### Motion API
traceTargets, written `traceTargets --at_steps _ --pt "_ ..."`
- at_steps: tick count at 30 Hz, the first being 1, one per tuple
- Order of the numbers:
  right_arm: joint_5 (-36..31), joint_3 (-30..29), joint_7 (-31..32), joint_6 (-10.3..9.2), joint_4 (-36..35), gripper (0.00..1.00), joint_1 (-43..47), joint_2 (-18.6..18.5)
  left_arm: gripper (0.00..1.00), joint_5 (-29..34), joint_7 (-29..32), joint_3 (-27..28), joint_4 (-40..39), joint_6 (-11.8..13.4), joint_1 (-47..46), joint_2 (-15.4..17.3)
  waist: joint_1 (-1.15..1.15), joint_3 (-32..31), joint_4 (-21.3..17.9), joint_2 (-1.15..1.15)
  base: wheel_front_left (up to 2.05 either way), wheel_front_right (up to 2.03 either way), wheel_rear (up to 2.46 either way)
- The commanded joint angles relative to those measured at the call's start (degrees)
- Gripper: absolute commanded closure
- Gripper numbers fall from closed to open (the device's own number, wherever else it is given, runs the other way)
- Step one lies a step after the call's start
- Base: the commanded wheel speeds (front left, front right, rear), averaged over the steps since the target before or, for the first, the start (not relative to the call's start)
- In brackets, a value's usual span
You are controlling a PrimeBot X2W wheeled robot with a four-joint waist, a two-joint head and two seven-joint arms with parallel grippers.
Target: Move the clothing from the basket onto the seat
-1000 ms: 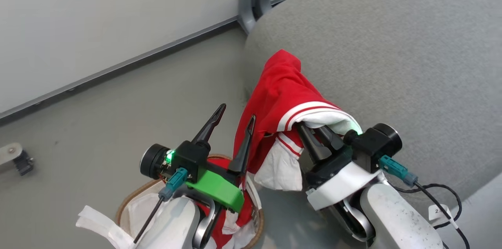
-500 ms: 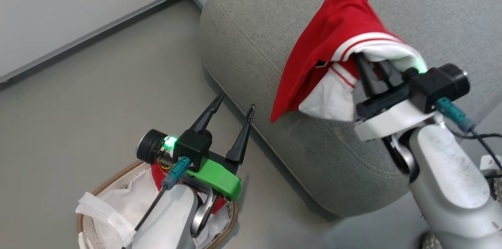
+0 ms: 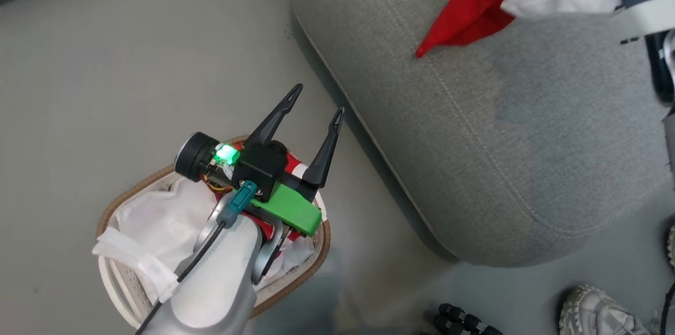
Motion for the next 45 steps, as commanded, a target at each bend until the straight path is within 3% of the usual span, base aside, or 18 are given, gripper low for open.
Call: traceTargets --at_steps 1,8,21,22,23,24,36,45 --pt "-1.1 -1.3 -0.1 -0.1 0.6 1.0 -2.1 -0.8 0.0 0.5 0.0 -0.1 -0.3 -0.1 -1.7 0.5 -0.01 5.7 4.4 -0.01 0.0 0.0 0.0" --pt "-5.3 -7.6 -0.1 -0.1 5.2 1.0 -7.4 -2.1 0.0 0.5 0.0 -0.7 -1.2 -0.2 -4.2 0.6 -0.01 10.1 7.9 -0.01 0.0 0.0 0.0" --pt "-11.1 -15.7 -0.1 -0.1 19.0 0.98 -0.2 3.7 0.0 0.7 0.0 2.2 -0.6 -0.2 -2.3 0.3 -0.01 11.2 10.8 -0.01 0.0 0.0 0.0" --pt "-11.2 -16.1 -0.1 -0.1 19.0 0.67 0.3 4.1 0.0 0.7 0.0 2.3 -0.5 -0.2 -2.1 0.2 -0.01 10.9 10.7 -0.01 0.0 0.0 0.0" --pt "-11.5 -16.3 -0.1 -0.1 18.6 0.28 1.2 4.6 0.0 0.7 0.0 2.5 -0.3 -0.2 -1.9 0.3 -0.01 10.4 10.6 -0.01 0.0 0.0 0.0" --pt "-11.6 -16.2 -0.1 -0.1 18.2 0.0 2.3 5.1 0.0 0.6 0.0 2.8 -0.1 -0.2 -1.7 0.3 -0.01 9.9 10.4 -0.01 0.0 0.0 0.0" --pt "-9.6 -13.9 -0.1 -0.1 12.7 0.0 14.8 8.9 0.0 -0.2 0.0 9.0 1.0 0.0 2.6 -0.4 -0.01 0.7 10.4 -0.01 0.0 0.0 0.0" --pt "-4.2 -8.3 -0.1 -0.1 3.9 0.0 21.8 10.7 0.0 0.1 0.0 16.0 0.1 2.0 7.6 -0.9 -0.01 -4.8 13.9 -0.01 0.0 0.0 0.0"
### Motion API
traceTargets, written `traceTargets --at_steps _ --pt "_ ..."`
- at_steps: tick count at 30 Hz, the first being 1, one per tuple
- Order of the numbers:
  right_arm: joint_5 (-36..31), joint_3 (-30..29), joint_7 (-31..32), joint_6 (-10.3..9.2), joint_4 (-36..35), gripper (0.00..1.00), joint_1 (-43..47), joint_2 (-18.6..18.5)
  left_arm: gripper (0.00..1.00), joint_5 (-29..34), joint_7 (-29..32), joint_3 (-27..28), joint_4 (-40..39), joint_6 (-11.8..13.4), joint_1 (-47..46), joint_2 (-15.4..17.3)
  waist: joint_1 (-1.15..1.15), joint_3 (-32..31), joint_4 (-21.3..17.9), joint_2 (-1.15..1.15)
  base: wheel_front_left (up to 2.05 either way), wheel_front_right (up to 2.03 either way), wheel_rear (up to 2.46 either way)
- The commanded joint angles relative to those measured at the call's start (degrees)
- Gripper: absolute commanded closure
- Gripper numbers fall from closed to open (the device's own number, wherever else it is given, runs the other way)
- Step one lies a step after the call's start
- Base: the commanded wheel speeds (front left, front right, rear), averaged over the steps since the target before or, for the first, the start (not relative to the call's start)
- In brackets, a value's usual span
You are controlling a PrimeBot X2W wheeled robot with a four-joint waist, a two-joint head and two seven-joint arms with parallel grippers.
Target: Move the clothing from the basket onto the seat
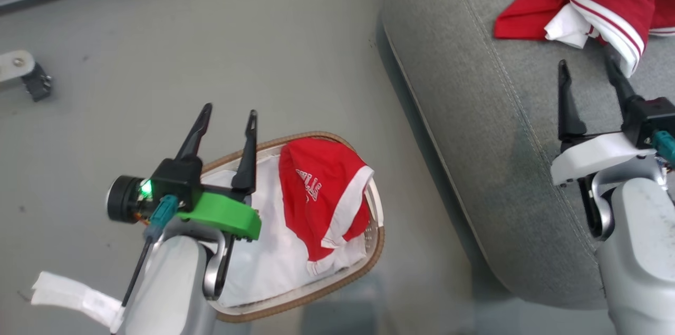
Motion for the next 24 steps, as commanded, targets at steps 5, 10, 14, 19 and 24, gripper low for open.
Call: traceTargets --at_steps 5,10,14,19,24 --pt "2.5 3.3 -0.1 -0.1 -4.1 0.0 3.5 1.0 0.0 0.5 0.0 4.4 -0.8 1.9 4.1 0.0 0.0 -4.9 4.8 0.0 0.0 0.0 0.0" --pt "3.2 5.0 -0.1 -0.1 -6.2 0.0 5.5 1.9 0.0 -0.5 0.0 7.5 -1.4 3.3 6.7 -0.1 0.0 -7.0 7.5 0.0 0.0 0.0 0.0" --pt "3.4 5.6 -0.1 -0.1 -7.2 0.0 7.6 2.8 0.0 -1.1 0.0 9.6 -2.3 4.3 8.9 -0.1 0.0 -8.8 9.5 0.0 0.0 0.0 0.0" --pt "3.3 5.4 -0.1 -0.1 -7.0 0.0 10.2 3.7 0.0 -1.5 0.0 11.1 -2.8 4.6 11.2 -0.1 0.0 -11.0 11.2 0.0 0.0 0.0 0.0" --pt "3.4 5.3 -0.1 -0.1 -6.4 0.0 12.8 4.4 0.0 -1.9 0.0 11.7 -2.9 4.6 13.7 -0.1 0.0 -13.2 11.7 0.0 0.0 0.0 0.0"
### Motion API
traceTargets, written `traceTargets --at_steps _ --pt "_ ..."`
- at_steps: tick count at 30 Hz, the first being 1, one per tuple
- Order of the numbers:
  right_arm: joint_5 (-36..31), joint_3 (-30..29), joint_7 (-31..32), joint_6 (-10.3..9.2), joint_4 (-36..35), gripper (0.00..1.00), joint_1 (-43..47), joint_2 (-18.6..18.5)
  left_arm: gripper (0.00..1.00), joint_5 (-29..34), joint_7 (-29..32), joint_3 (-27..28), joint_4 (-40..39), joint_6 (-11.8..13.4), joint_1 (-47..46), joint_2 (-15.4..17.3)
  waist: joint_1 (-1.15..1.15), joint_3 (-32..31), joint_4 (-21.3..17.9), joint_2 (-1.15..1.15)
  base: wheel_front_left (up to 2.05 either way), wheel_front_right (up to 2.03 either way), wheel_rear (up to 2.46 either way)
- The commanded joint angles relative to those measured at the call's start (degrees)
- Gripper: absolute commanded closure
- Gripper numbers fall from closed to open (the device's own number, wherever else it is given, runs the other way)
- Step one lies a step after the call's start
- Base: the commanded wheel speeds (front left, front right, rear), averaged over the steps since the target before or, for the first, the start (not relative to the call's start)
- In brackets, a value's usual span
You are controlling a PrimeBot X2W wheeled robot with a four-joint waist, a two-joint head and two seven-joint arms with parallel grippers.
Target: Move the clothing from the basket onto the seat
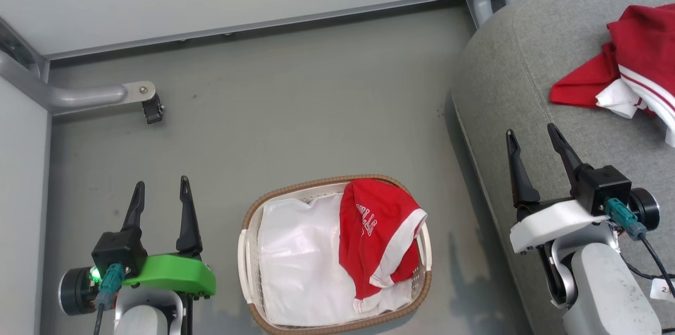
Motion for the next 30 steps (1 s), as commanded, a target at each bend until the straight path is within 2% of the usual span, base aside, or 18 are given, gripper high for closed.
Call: traceTargets --at_steps 1,16,23,30 --pt "0.4 -0.3 -0.1 -0.1 0.3 0.0 1.2 0.1 0.0 -0.4 0.0 0.4 0.0 0.3 1.2 0.1 0.0 -2.0 1.1 0.0 0.0 0.0 0.0" --pt "1.2 -1.1 -0.1 -0.1 1.9 0.0 8.0 0.8 0.0 -1.7 0.0 0.1 0.3 -0.1 6.7 0.1 0.0 -7.1 1.8 0.0 0.0 0.0 0.0" --pt "1.1 -0.3 -0.1 -0.1 2.2 0.0 7.8 0.9 0.0 -1.9 0.0 -1.0 0.7 -0.6 6.7 0.1 0.0 -6.9 1.4 0.0 0.0 0.0 0.0" --pt "2.1 0.4 -0.1 -0.1 1.2 0.0 5.0 0.9 0.0 -2.3 0.0 -3.7 1.8 -1.8 3.4 0.1 0.0 -3.5 -0.2 0.0 0.0 0.0 0.0"
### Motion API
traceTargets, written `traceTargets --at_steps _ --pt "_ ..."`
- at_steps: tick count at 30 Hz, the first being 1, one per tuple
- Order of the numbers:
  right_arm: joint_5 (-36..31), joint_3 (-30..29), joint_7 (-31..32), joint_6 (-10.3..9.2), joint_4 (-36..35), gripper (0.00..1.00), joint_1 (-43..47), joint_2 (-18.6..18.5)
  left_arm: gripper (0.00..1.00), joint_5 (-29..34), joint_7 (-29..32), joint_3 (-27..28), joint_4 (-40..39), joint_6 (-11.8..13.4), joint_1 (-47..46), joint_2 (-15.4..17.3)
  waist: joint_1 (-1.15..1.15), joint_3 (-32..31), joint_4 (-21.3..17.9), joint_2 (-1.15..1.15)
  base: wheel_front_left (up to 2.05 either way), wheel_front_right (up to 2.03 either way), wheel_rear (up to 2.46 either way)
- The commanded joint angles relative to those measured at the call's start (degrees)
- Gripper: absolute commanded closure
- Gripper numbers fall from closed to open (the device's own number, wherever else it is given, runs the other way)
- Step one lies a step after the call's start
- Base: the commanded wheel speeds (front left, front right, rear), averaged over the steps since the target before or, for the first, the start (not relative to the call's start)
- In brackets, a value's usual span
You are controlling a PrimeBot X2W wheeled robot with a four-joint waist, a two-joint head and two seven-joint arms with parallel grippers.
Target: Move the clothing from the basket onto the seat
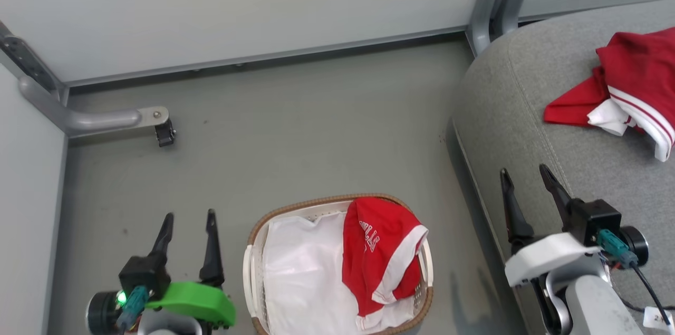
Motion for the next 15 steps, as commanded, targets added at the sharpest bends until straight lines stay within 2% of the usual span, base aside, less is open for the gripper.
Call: traceTargets --at_steps 1,15 --pt "0.4 0.4 -0.1 -0.1 -0.6 0.0 -1.4 -0.1 0.0 -0.4 0.0 -0.7 0.4 -0.5 -1.9 0.1 0.0 2.5 -1.2 0.0 0.0 0.0 0.0" --pt "2.6 4.7 -0.1 -0.09 -6.5 0.0 -12.1 -0.1 0.0 -2.8 0.0 -9.8 7.3 -3.4 -15.5 0.2 0.0 18.2 -8.6 0.0 0.0 0.0 0.0"
